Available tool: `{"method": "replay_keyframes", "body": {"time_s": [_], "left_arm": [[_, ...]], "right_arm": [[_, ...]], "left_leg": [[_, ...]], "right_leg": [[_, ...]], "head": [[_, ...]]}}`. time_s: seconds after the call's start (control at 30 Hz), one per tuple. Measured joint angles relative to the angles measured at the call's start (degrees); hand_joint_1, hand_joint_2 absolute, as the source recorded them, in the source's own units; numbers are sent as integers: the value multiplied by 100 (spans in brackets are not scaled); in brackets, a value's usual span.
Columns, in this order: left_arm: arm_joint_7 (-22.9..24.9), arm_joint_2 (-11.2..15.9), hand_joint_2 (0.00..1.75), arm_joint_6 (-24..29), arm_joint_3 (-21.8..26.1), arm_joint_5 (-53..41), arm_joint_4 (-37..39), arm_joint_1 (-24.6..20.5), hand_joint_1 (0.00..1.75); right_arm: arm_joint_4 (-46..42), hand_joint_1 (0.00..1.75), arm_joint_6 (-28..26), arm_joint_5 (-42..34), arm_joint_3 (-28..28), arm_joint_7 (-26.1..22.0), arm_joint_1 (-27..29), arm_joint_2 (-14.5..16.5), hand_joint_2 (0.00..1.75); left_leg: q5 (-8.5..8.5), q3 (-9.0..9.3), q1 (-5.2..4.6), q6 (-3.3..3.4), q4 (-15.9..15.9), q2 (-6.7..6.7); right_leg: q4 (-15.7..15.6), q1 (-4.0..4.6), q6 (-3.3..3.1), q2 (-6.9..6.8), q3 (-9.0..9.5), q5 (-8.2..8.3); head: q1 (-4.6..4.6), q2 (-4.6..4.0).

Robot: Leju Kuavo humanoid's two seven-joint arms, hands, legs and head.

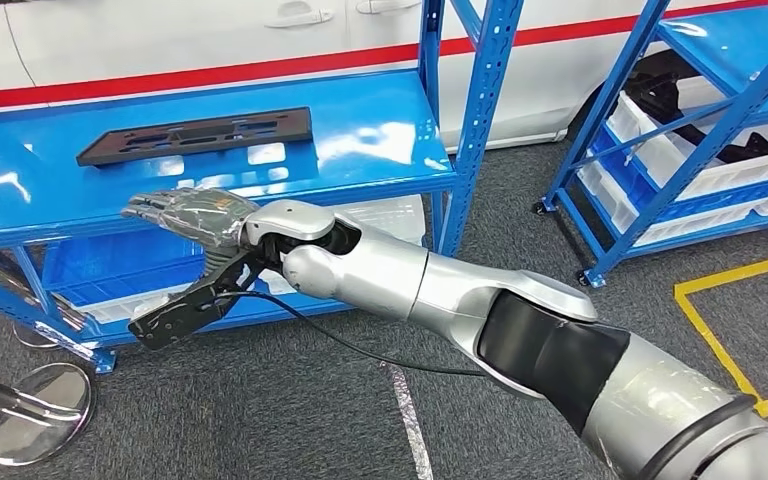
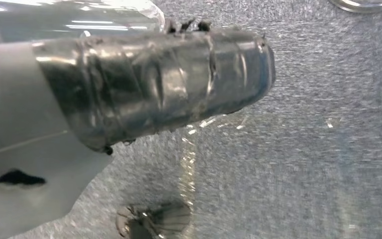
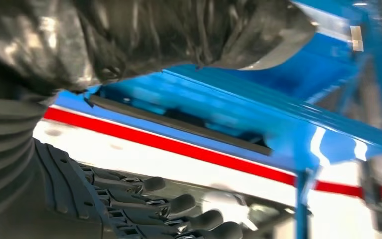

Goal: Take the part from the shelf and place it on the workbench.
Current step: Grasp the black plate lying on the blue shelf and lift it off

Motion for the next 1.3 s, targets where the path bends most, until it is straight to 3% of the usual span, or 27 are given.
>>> {"method": "replay_keyframes", "body": {"time_s": [0.1,0.2,0.23,0.27,0.3,0.33,0.37,0.43,0.6,0.67,0.73,0.77,0.8,0.87,0.93,0.97,1.03,1.13,1.23,1.27,1.3], "left_arm": [[11,3,0,2,0,7,1,13,0],[13,1,0,2,0,7,0,4,0],[13,1,0,1,0,7,0,3,0],[13,0,0,-1,0,7,1,6,0],[13,-1,0,-2,0,7,1,10,0],[13,-2,0,-3,-1,8,1,13,0],[13,-3,0,-4,-1,8,1,16,0],[11,-3,0,-9,-1,13,1,14,0],[12,2,0,-31,0,26,2,22,0],[13,6,0,-31,-1,32,2,17,0],[13,9,0,-30,-2,39,2,19,0],[13,9,0,-29,-2,40,2,28,0],[13,8,0,-26,-2,37,2,39,0],[13,11,0,-14,-2,32,2,51,0],[13,19,0,-3,-2,29,2,46,0],[13,22,0,-1,-2,27,2,41,0],[12,25,0,1,-2,31,2,40,0],[6,25,0,1,-2,42,2,56,0],[2,23,0,-1,-2,46,2,49,0],[2,23,0,-2,-2,48,2,52,0],[2,22,0,-2,-2,49,2,58,0]], "right_arm": [[237,0,-10,51,0,38,-84,91,175],[431,0,-34,134,0,35,-158,133,175],[492,0,-49,204,0,35,-162,142,175],[544,0,-69,285,0,40,-160,151,175],[592,0,-94,367,0,46,-159,156,175],[631,0,-122,438,0,53,-163,159,175],[665,0,-152,493,0,59,-168,161,175],[718,0,-204,556,0,66,-182,180,175],[858,0,-255,658,-2,110,-189,229,175],[912,0,-274,701,-3,120,-199,249,175],[982,0,-286,740,-4,138,-194,261,175],[1018,0,-287,753,-4,146,-183,263,175],[1050,0,-290,759,-4,153,-171,263,175],[1095,0,-300,761,-13,157,-160,264,175],[1127,0,-313,764,-34,157,-170,264,175],[1142,0,-316,768,-45,157,-175,264,175],[1167,0,-316,772,-56,159,-179,263,175],[1190,0,-311,775,-85,163,-189,262,175],[1220,0,-289,775,-96,167,-172,258,175],[1234,0,-282,775,-96,169,-146,255,175],[1248,0,-279,776,-96,172,-123,250,175]], "left_leg": [[24,72,36,83,-117,-8],[3,153,47,164,-165,-18],[-16,168,42,182,-155,-26],[-39,183,38,192,-141,-39],[-67,199,37,192,-120,-56],[-102,217,38,184,-89,-75],[-146,232,39,168,-48,-92],[-228,222,15,115,37,-113],[-322,184,17,-3,128,-90],[-537,-46,35,-72,592,-44],[-758,-452,53,-121,1313,-21],[-756,-605,58,-131,1529,-16],[-650,-670,61,-131,1550,-15],[-183,-486,61,-93,964,-13],[116,-169,29,-26,261,-13],[144,-71,9,7,58,-10],[79,-14,-20,58,-53,-8],[73,119,27,131,-200,-6],[10,222,25,210,-227,-6],[-27,242,22,223,-209,-10],[-70,265,22,225,-185,-16]], "right_leg": [[57,6,80,3,-20,-68],[979,20,92,32,-484,-468],[1324,22,93,38,-685,-557],[1495,22,93,40,-811,-542],[1478,19,90,39,-852,-427],[1233,17,81,39,-779,-218],[861,16,64,40,-644,-3],[259,27,34,54,-379,220],[65,12,-70,75,-257,194],[29,-13,-113,67,-195,181],[20,-14,-136,59,-148,149],[20,-14,-141,58,-122,127],[21,-12,-141,59,-90,103],[17,-8,-132,66,-8,49],[-5,8,-102,72,55,5],[-21,15,-79,74,67,-4],[-65,21,-26,73,77,-8],[106,31,56,57,19,-124],[1102,36,72,59,-543,-471],[1360,34,74,59,-732,-498],[1422,29,76,58,-830,-419]], "head": [[7,1],[14,0],[14,0],[15,0],[15,0],[15,0],[16,0],[13,1],[8,0],[3,0],[3,0],[3,0],[3,0],[3,0],[4,0],[5,0],[6,1],[24,1],[33,1],[33,1],[33,0]]}}
